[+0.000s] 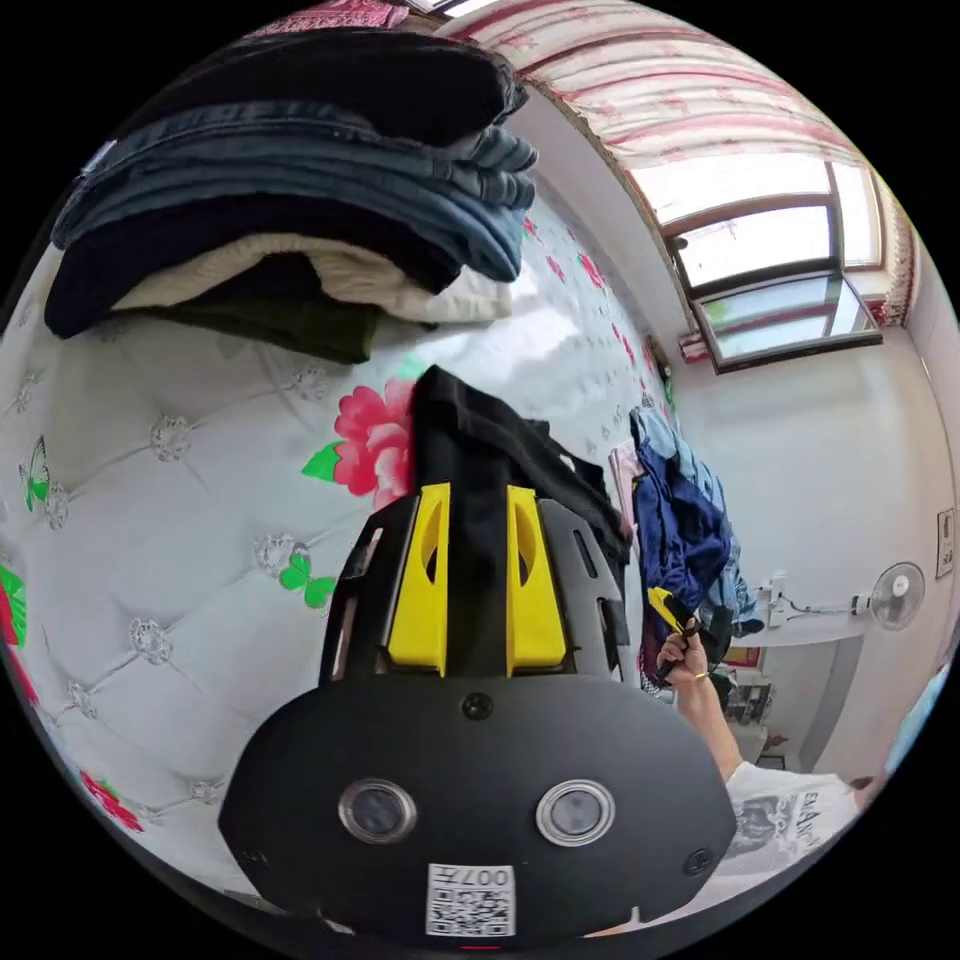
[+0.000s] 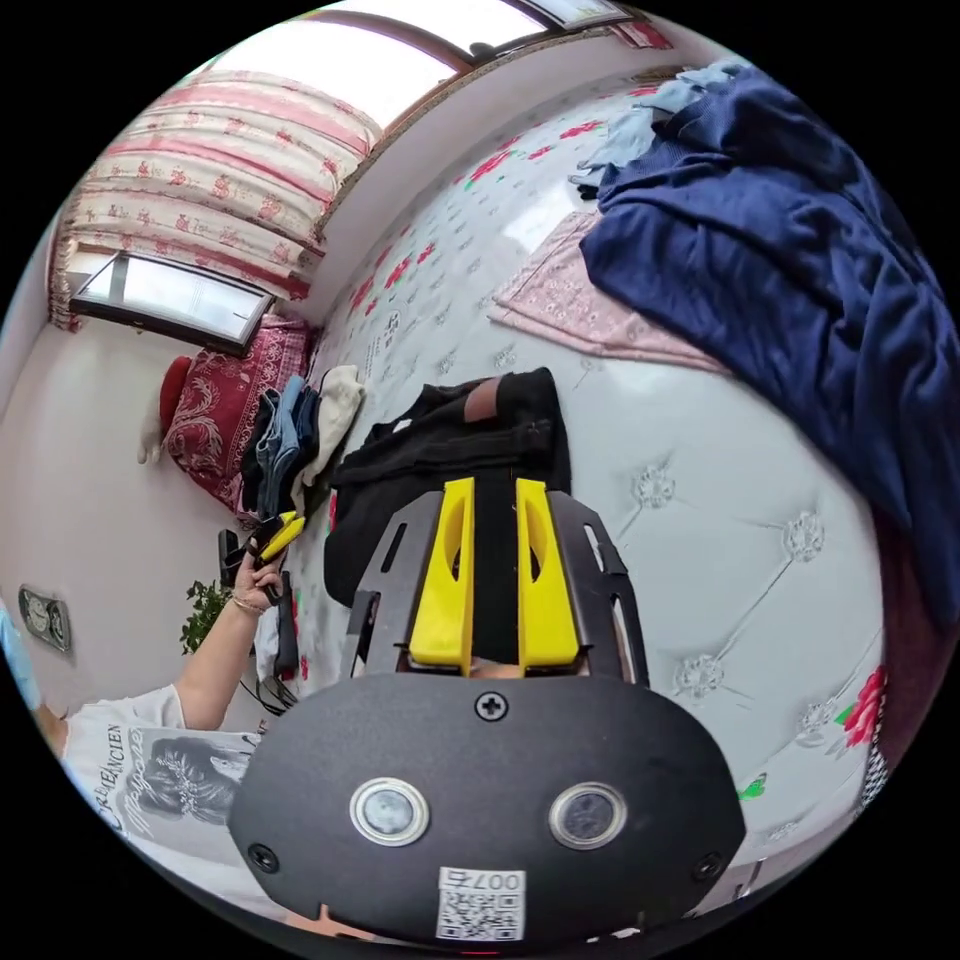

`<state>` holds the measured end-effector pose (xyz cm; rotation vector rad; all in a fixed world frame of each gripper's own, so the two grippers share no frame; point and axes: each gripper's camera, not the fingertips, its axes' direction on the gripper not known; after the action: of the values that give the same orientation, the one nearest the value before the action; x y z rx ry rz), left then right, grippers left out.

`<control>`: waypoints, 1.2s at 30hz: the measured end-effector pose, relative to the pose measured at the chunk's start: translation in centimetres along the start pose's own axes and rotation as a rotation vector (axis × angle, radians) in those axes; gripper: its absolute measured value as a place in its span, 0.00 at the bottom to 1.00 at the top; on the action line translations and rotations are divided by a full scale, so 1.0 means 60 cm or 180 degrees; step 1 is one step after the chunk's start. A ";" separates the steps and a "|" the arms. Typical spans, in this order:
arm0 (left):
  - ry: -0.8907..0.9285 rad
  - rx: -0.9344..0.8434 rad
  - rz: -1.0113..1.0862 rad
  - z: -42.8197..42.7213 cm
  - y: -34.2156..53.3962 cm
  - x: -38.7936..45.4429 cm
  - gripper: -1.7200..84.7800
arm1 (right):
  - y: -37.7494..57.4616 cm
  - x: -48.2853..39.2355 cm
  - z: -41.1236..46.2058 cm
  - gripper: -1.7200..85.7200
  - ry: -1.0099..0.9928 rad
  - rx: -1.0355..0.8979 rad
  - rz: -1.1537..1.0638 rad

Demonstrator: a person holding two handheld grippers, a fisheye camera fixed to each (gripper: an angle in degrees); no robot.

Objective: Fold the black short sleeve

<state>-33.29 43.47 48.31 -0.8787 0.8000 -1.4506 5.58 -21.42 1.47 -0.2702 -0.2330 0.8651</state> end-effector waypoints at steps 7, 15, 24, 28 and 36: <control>0.0054 -0.0336 -0.0109 0.072 0.137 -0.021 0.14 | 0.175 0.067 0.016 0.08 -0.0281 0.0039 0.0492; -0.0266 -0.0498 0.0150 0.121 0.127 0.014 0.04 | 0.129 -0.016 0.109 0.04 -0.0099 -0.0508 -0.0074; -0.0371 -0.0707 0.0162 0.067 0.401 -0.001 0.03 | 0.366 -0.023 0.030 0.03 0.0164 -0.0691 -0.0187; -0.0788 -0.0629 -0.0010 0.023 0.502 -0.015 0.09 | 0.435 -0.085 0.018 0.06 0.1070 -0.0640 -0.0711; -0.1487 -0.0121 0.1379 0.077 0.394 0.132 0.12 | 0.328 -0.259 0.193 0.11 0.1626 -0.0655 -0.2378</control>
<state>-18.01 34.15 30.31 -0.9549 0.6142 -0.8101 -21.80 -19.64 4.50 -0.5413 0.0631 0.0164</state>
